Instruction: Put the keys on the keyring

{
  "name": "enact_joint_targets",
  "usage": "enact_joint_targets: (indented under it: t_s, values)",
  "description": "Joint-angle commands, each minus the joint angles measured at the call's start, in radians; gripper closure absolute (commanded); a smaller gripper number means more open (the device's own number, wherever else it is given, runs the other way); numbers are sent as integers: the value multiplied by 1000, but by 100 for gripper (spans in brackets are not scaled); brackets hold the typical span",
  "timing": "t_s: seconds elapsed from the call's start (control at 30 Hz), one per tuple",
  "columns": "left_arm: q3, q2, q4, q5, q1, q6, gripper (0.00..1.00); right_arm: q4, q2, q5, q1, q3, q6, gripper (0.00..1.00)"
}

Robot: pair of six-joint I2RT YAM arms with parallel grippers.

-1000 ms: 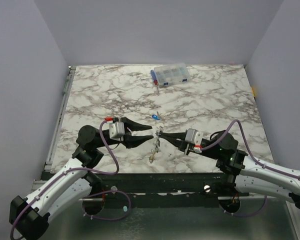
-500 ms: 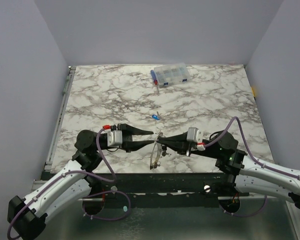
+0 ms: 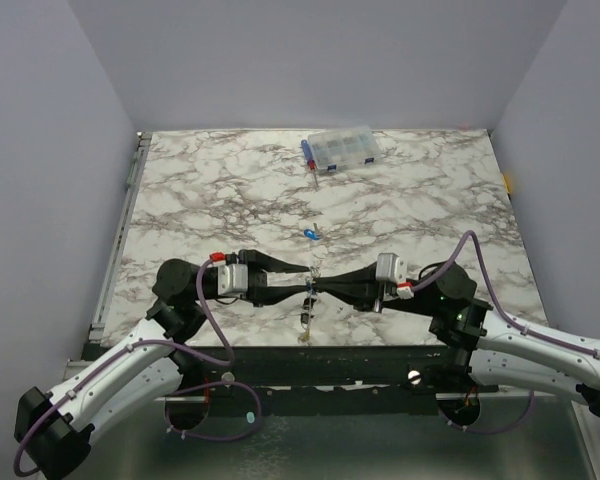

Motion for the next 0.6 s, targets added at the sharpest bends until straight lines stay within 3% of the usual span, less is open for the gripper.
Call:
enact_joint_targets:
  t_s: [0.0, 0.17, 0.33, 0.57]
  values:
    - [-1, 5, 24, 56, -24, 0, 62, 106, 24, -24, 1, 24, 21, 99]
    - [-3, 2, 30, 59, -34, 0, 68, 116, 45, -35, 1, 32, 26, 99]
    - [0, -2, 31, 61, -36, 0, 100, 107, 45, -33, 1, 22, 30, 99]
    - [11, 9, 33, 73, -36, -43, 100, -12, 32, -58, 1, 30, 12, 99]
